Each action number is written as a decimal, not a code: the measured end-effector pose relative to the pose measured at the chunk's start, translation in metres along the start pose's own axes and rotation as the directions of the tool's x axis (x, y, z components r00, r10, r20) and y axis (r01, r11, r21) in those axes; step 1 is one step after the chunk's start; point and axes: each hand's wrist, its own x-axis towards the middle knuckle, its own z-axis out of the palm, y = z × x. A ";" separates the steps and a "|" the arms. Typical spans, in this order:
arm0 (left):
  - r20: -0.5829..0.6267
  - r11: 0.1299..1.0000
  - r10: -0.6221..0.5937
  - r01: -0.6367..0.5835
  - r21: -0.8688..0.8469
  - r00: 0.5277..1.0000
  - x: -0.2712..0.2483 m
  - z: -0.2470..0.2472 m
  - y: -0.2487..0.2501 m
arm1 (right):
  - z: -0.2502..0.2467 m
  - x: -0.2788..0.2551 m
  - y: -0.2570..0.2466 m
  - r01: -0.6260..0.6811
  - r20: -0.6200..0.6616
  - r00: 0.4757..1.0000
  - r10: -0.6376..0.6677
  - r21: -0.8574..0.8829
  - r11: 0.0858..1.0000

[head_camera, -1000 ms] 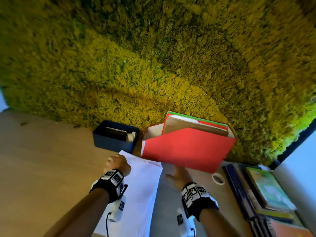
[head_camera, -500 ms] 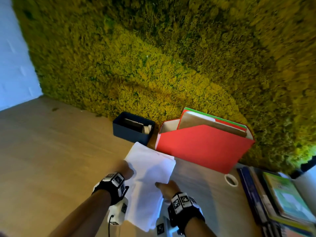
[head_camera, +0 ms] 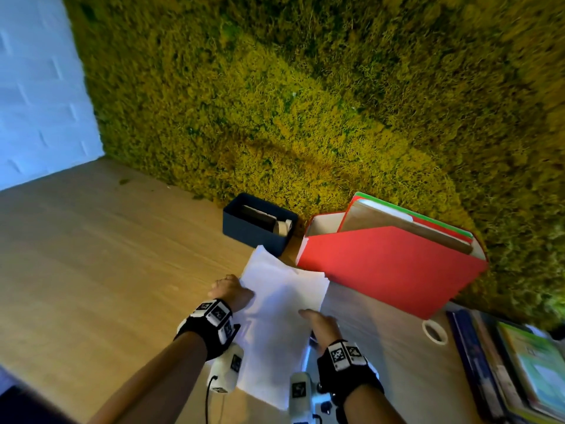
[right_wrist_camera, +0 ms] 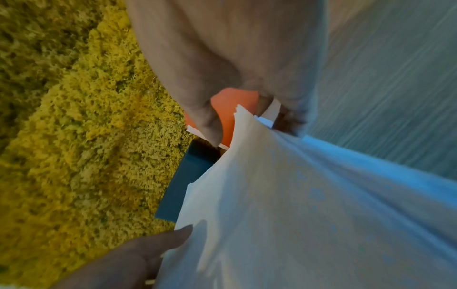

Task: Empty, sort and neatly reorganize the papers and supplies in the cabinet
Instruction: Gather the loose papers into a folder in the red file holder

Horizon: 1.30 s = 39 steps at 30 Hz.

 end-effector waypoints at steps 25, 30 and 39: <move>-0.211 0.248 0.891 -0.820 -0.516 0.402 -0.120 -0.059 0.123 | -0.126 -0.073 -0.064 0.514 -0.195 0.853 -0.484 0.472 0.716; -0.349 0.120 0.829 -0.749 -0.652 0.437 -0.124 0.007 0.149 | -0.170 -0.101 -0.064 0.681 -0.478 0.706 -0.522 0.256 0.686; -0.262 0.225 0.680 -0.534 -0.815 0.685 -0.132 0.106 0.167 | -0.199 -0.107 -0.023 0.692 -0.580 0.639 -0.505 0.147 0.707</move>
